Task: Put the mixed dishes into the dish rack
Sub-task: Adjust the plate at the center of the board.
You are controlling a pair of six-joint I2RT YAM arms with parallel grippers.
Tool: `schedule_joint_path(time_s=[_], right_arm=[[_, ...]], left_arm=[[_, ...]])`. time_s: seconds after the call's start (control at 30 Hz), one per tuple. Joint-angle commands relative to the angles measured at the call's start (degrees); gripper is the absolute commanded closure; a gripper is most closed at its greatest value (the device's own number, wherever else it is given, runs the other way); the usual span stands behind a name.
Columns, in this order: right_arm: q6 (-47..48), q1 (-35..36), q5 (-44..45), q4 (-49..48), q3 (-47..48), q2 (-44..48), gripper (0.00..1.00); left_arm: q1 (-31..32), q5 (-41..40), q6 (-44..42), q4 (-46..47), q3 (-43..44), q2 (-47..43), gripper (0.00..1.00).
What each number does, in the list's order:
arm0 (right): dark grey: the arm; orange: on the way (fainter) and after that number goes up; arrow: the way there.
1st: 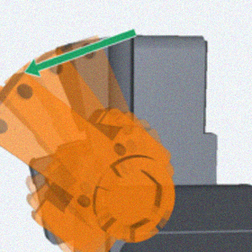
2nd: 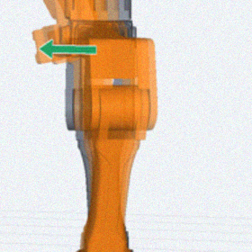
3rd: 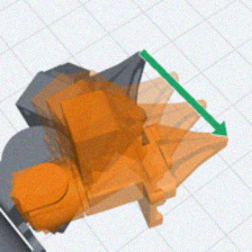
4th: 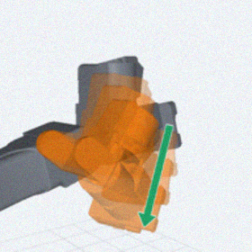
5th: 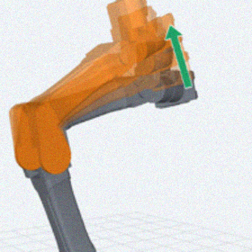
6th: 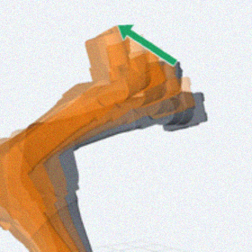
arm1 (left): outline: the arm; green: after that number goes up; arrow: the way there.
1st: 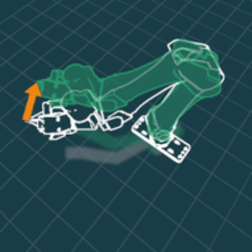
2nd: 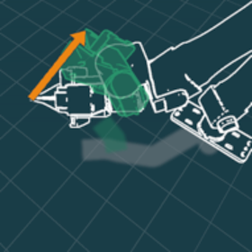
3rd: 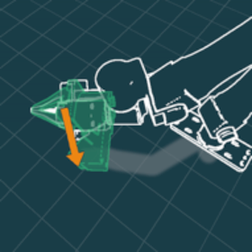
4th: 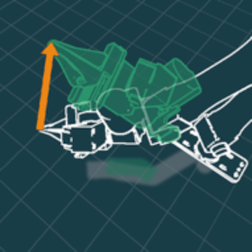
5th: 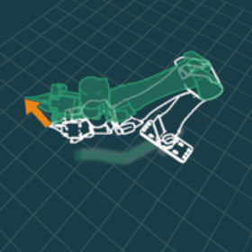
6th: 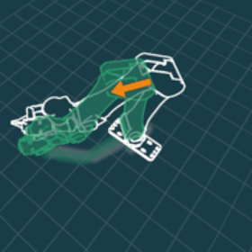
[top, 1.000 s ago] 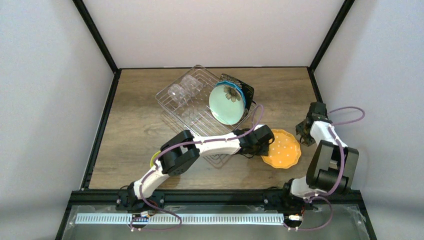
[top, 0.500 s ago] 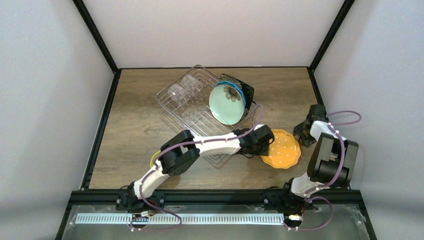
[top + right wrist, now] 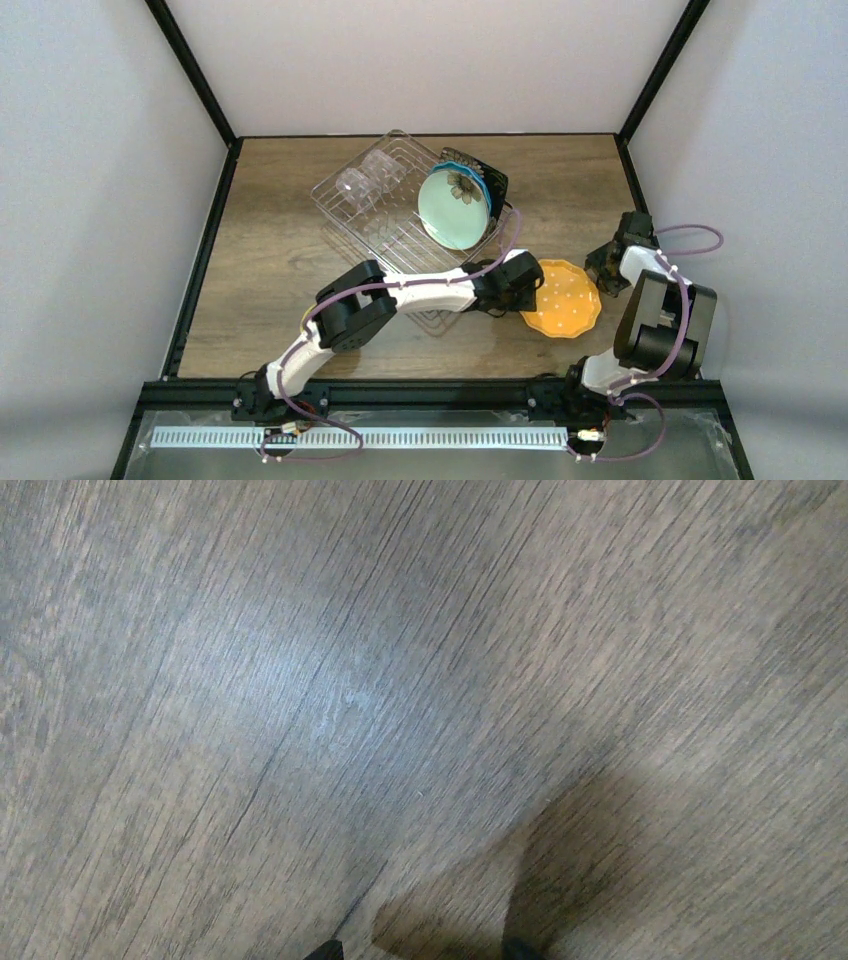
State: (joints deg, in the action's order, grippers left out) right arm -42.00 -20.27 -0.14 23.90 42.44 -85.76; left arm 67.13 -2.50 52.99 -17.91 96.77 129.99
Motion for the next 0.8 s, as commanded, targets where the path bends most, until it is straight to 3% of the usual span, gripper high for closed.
schedule_joint_path(time_s=[0.0,0.77], right_arm=[[-1.1,0.6,-4.9,4.3,-3.2,-1.0,0.09],[1.1,0.5,-6.7,3.9,-2.3,-3.2,0.09]], left_arm=[[0.9,1.0,1.4,6.1,-3.3,-0.2,0.0],[3.0,2.3,4.5,23.9,-12.3,-5.7,0.0]])
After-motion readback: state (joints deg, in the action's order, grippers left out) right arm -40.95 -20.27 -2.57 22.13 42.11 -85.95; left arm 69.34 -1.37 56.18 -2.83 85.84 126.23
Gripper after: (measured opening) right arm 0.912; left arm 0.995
